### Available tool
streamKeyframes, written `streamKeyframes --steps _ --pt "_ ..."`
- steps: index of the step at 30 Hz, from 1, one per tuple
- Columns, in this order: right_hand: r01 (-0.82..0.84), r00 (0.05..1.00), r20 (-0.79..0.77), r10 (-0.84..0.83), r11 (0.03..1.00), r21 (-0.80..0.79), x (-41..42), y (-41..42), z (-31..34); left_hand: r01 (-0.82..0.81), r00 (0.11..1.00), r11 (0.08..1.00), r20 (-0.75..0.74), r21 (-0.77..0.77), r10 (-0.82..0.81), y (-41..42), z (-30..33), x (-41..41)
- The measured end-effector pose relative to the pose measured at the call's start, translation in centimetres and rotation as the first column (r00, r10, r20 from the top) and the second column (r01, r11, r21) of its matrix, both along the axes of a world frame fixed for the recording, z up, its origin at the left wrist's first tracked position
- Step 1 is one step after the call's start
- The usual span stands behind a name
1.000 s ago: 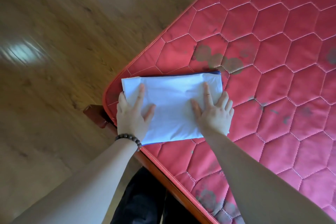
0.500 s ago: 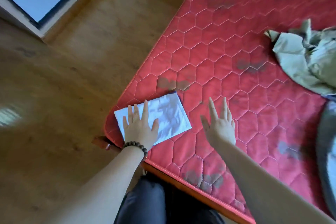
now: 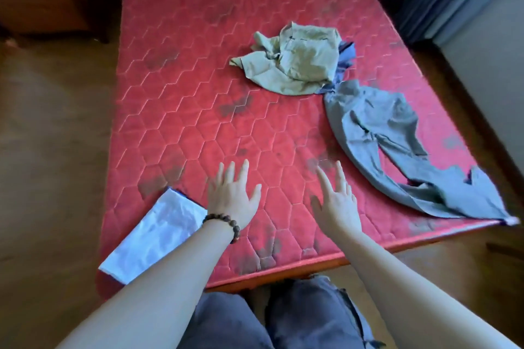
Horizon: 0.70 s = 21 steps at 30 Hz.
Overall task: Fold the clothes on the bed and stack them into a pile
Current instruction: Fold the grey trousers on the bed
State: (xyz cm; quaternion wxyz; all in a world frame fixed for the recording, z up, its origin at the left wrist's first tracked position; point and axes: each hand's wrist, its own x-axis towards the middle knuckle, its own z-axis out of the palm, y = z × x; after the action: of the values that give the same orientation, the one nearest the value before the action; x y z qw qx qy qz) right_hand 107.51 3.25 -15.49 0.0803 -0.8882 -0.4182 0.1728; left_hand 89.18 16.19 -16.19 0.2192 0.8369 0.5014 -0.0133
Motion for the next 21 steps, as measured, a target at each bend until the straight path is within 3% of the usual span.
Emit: streamKeyframes --steps 8,15,21 --pt "0.104 0.994 -0.040 -0.104 0.995 0.000 10.9 -4.3 -1.3 0.146 0.989 0.989 -0.007 -0.005 -0.146 -2.8 -0.2 14.5" --pt "0.086 0.993 -0.085 -0.085 0.996 0.009 26.2 -5.3 -5.0 0.093 0.995 0.994 -0.037 -0.052 -0.095 -4.9 -3.8 30.3" --pt "0.068 0.996 -0.049 -0.071 0.995 -0.075 40.1 -4.4 -12.4 0.018 0.999 0.997 -0.034 -0.072 -0.020 -3.0 -11.1 42.6"
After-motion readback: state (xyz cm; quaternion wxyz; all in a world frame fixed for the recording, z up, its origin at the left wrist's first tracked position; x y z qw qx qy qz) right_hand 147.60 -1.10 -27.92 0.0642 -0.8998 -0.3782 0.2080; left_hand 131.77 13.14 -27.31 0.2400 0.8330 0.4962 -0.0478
